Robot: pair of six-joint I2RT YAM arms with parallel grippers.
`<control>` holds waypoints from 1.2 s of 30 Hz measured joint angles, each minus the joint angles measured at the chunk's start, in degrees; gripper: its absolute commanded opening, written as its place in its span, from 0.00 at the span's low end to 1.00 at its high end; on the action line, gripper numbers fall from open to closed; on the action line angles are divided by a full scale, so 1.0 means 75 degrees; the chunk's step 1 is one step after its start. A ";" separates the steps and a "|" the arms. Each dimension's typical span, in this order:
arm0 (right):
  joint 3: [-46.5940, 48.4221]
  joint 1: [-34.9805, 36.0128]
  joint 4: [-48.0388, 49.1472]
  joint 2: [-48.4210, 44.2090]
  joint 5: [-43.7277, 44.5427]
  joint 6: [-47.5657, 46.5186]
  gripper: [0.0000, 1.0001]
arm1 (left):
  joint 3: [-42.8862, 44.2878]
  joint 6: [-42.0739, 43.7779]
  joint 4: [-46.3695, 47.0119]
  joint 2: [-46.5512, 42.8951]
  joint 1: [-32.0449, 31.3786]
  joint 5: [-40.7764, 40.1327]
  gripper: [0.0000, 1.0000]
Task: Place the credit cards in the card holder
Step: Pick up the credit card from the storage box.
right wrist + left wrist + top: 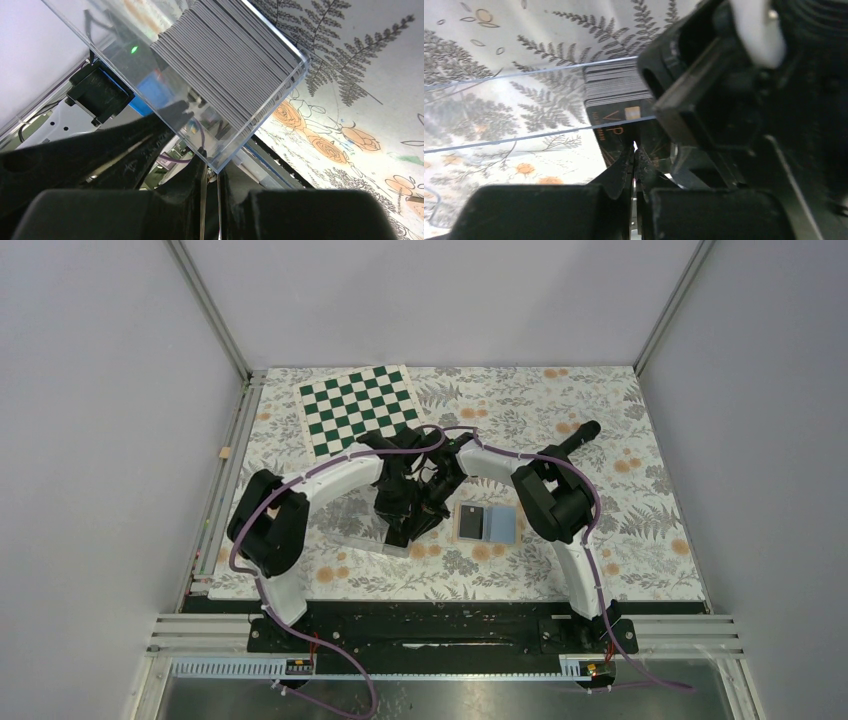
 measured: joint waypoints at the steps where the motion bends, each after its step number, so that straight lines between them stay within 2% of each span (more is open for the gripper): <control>1: 0.0000 0.0000 0.0006 0.0000 -0.0003 -0.0015 0.02 | -0.0055 -0.0035 0.0093 -0.0052 0.0029 0.0134 0.00; 3: 0.0000 0.0000 0.0009 0.0000 -0.0009 -0.0020 0.02 | -0.0143 -0.0108 0.0242 -0.0157 0.0096 0.0356 0.00; 7: 0.0000 0.0000 0.0012 0.0000 -0.0015 -0.0044 0.02 | -0.0259 -0.0184 0.0414 -0.0364 0.0251 0.0571 0.19; 10: 0.0000 0.0000 0.0017 0.0000 -0.0017 -0.0047 0.02 | -0.0530 -0.0256 0.0647 -0.0539 0.0498 0.0737 0.21; 18: 0.0000 0.0035 0.0102 0.0000 -0.0047 -0.0076 0.02 | -0.1472 -0.0396 0.1107 -0.0973 0.1469 0.1390 0.18; 23: 0.0000 0.0035 0.0105 0.0000 -0.0047 -0.0079 0.02 | -0.1542 -0.0393 0.1233 -0.0973 0.1472 0.1597 0.14; 27: 0.0000 0.0035 0.0105 0.0000 -0.0047 -0.0082 0.02 | -0.1542 -0.0361 0.1227 -0.0973 0.1475 0.1620 0.00; 36: 0.0000 0.0035 0.0096 0.0000 -0.0050 -0.0090 0.02 | -0.1495 -0.0280 0.1145 -0.0973 0.1495 0.1612 0.00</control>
